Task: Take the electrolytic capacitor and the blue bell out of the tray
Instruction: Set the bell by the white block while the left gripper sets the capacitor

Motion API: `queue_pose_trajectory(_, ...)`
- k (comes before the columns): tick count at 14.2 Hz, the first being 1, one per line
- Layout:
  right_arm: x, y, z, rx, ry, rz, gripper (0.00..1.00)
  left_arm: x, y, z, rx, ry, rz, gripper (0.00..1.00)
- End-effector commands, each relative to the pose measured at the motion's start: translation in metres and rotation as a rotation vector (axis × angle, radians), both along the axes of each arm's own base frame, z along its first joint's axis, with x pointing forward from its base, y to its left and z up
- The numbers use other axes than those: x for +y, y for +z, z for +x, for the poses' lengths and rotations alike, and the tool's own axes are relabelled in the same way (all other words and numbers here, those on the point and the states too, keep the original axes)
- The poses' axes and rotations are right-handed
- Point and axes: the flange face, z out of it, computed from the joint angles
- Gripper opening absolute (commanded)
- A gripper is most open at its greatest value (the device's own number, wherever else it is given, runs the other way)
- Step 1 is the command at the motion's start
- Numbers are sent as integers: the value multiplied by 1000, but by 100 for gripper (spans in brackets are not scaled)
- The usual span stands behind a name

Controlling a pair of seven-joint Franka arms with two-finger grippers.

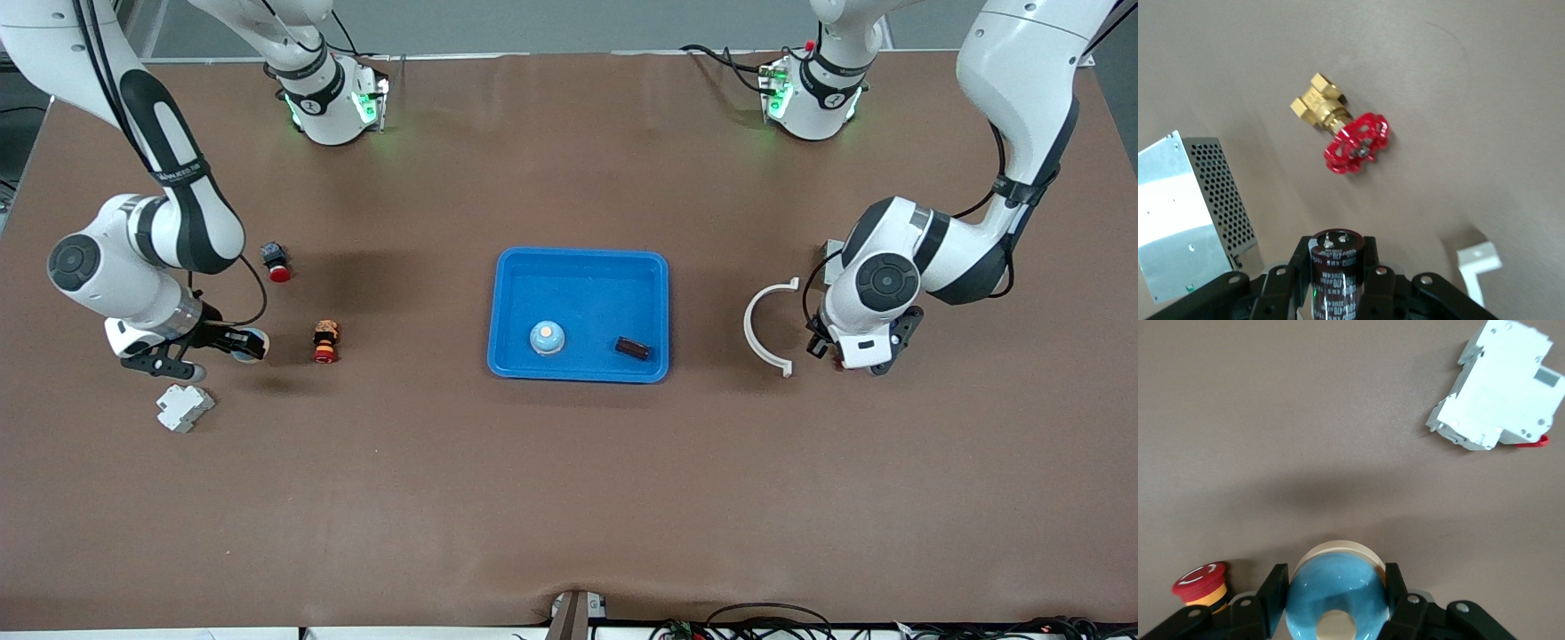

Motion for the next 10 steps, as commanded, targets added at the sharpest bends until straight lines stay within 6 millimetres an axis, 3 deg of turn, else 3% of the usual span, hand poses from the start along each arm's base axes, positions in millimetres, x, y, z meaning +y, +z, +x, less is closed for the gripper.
queue_pose_trajectory(1,-2,-12,-1,-21,10,4,0,25,-5,1,15,-30,-9,0)
queue_pose_trajectory(3,-2,-22,0,-27,11,2,0,28,-19,-2,42,-27,-23,0)
queue_pose_trajectory(10,1,-46,-2,-28,16,-1,0,23,-35,-1,44,3,-60,4)
